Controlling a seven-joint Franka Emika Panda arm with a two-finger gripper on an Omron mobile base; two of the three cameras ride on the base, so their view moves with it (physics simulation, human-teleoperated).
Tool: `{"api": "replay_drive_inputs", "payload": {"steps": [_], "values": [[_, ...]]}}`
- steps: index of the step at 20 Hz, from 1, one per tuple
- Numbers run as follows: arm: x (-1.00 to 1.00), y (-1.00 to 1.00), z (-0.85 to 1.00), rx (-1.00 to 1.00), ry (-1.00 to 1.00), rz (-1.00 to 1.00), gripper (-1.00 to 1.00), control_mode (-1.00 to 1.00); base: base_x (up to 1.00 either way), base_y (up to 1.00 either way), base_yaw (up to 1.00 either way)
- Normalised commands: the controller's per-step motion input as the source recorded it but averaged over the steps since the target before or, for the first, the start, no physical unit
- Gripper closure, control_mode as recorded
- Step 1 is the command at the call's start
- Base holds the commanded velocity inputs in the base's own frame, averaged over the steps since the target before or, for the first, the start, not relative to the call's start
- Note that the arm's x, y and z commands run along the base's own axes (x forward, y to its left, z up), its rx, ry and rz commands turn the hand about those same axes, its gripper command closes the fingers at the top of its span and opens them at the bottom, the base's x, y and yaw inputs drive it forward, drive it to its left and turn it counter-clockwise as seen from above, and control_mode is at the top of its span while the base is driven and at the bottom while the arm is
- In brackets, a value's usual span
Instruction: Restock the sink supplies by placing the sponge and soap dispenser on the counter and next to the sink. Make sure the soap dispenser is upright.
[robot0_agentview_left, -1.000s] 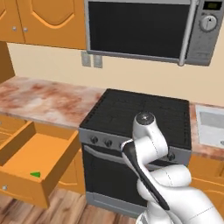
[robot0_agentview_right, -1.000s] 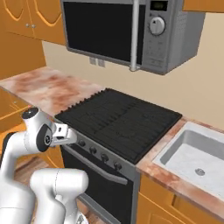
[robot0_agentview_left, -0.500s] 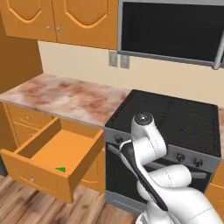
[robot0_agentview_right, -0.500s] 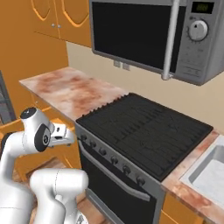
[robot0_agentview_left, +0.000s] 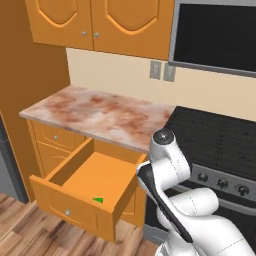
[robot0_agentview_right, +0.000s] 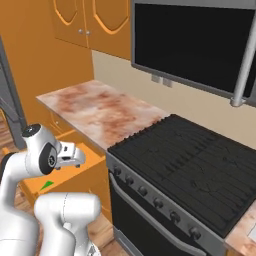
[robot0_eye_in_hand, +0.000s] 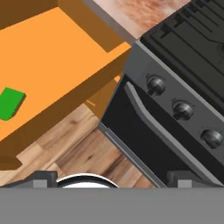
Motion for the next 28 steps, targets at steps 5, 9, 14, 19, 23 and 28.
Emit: {"api": "replay_drive_inputs", "payload": {"steps": [5, 9, 14, 19, 23, 28], "values": [[0.00, 0.00, 0.00, 0.00, 0.00, 0.00, -1.00, 1.00, 0.11, 0.24, 0.06], [0.00, 0.00, 0.00, 0.00, 0.00, 0.00, -1.00, 1.00, 0.11, 0.00, 0.10], [0.00, 0.00, 0.00, 0.00, 0.00, 0.00, -1.00, 1.00, 0.44, -0.04, 0.03], [0.00, 0.00, 0.00, 0.00, 0.00, 0.00, -1.00, 1.00, 0.38, 0.03, 0.00], [0.00, 0.00, 0.00, 0.00, 0.00, 0.00, -1.00, 1.00, 0.14, 0.04, 0.00], [0.00, 0.00, 0.00, 0.00, 0.00, 0.00, -1.00, 1.00, 0.21, 0.26, 0.00]]}}
